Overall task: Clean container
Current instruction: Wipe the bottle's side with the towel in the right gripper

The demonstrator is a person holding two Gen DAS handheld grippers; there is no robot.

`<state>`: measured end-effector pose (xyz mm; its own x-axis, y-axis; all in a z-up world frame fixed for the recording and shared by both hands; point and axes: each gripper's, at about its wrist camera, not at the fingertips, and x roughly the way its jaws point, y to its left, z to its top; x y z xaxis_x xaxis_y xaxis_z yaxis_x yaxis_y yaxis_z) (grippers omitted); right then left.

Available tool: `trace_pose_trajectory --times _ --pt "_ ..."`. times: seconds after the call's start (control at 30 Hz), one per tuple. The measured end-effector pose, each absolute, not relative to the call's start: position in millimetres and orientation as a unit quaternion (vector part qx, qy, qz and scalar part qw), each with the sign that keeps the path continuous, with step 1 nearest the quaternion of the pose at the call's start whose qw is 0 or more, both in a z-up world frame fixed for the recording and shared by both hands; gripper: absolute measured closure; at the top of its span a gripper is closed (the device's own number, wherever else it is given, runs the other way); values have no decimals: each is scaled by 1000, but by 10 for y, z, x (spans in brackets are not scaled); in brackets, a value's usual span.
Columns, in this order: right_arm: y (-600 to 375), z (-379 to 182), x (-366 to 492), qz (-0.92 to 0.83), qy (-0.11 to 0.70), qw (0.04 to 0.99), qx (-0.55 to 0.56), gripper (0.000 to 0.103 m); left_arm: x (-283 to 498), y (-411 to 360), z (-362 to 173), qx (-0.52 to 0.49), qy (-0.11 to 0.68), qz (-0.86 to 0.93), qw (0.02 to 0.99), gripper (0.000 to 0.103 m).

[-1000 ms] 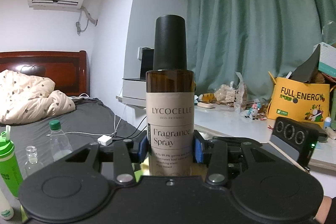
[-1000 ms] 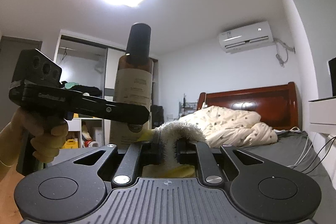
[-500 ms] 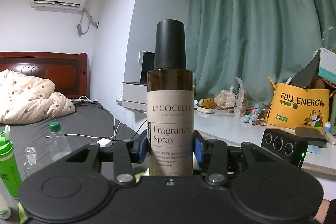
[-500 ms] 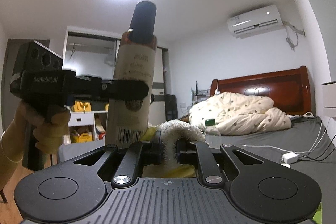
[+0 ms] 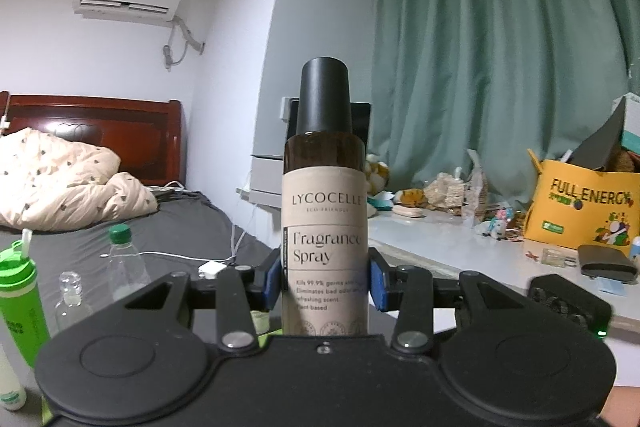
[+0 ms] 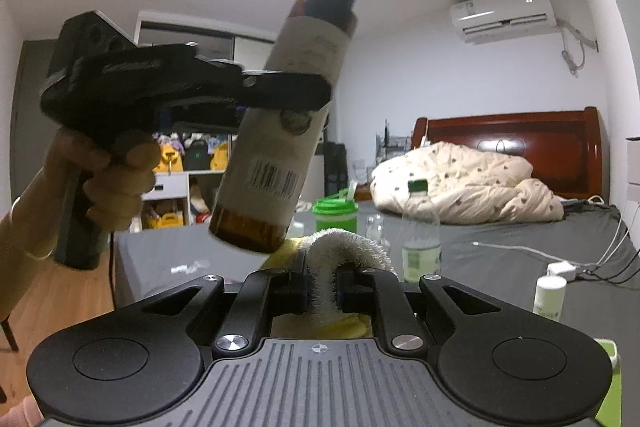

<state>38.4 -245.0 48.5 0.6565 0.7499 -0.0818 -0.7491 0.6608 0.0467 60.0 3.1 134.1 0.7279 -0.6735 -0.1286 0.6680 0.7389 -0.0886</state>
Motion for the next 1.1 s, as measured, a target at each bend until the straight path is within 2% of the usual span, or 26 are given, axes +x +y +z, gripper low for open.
trace_pose_trajectory --times 0.2,0.37,0.57,0.8,1.1 --pt "-2569 428 219 392 35 919 19 90 634 103 1153 -12 85 -342 936 62" --pt "-2748 721 61 385 -24 921 57 90 590 127 1021 -14 85 -337 937 62" --pt "-2630 1070 0 393 -89 915 33 90 488 49 942 -13 77 -349 934 62" --pt "-2356 1090 22 397 -90 913 -2 90 431 30 924 -20 74 -361 929 62" --pt "-2264 1099 162 381 -94 920 5 90 420 80 903 -28 72 -366 927 62"
